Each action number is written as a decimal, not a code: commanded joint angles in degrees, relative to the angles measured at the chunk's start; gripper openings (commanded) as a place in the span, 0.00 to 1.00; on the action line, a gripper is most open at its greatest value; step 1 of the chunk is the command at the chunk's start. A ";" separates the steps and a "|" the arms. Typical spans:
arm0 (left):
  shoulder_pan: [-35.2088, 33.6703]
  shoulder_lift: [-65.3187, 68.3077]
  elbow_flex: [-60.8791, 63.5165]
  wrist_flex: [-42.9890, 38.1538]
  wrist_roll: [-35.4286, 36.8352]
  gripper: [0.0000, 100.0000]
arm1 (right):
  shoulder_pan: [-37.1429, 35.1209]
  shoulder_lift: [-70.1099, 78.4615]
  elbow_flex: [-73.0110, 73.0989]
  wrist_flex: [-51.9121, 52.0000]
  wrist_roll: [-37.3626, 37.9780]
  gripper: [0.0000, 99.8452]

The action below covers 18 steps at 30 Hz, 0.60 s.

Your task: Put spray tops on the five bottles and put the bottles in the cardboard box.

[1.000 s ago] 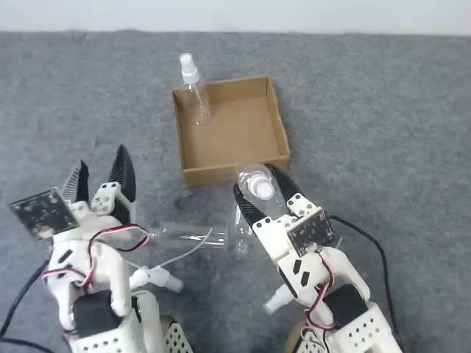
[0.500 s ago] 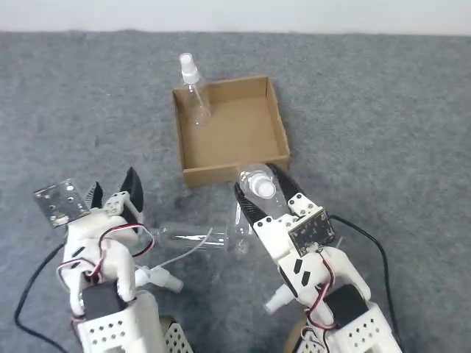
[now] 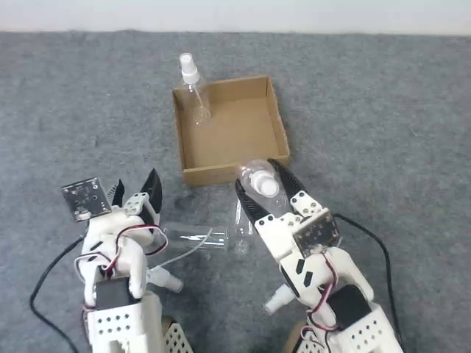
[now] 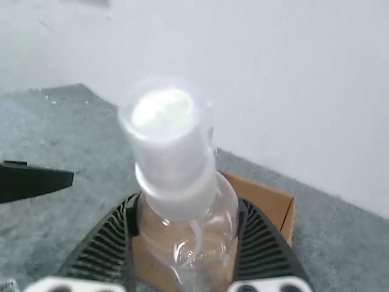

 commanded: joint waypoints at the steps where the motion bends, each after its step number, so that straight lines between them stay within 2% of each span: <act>1: 0.26 -0.79 -0.40 -3.78 0.53 0.24 | 0.04 -0.66 -8.70 -1.10 -0.26 0.01; 8: 0.26 -0.79 -0.40 -3.78 0.53 0.24 | -3.30 2.95 -16.53 -1.27 -0.18 0.01; 18: -0.09 -0.53 -0.40 -3.78 0.53 0.24 | -5.05 30.99 -35.96 -1.89 -0.18 0.01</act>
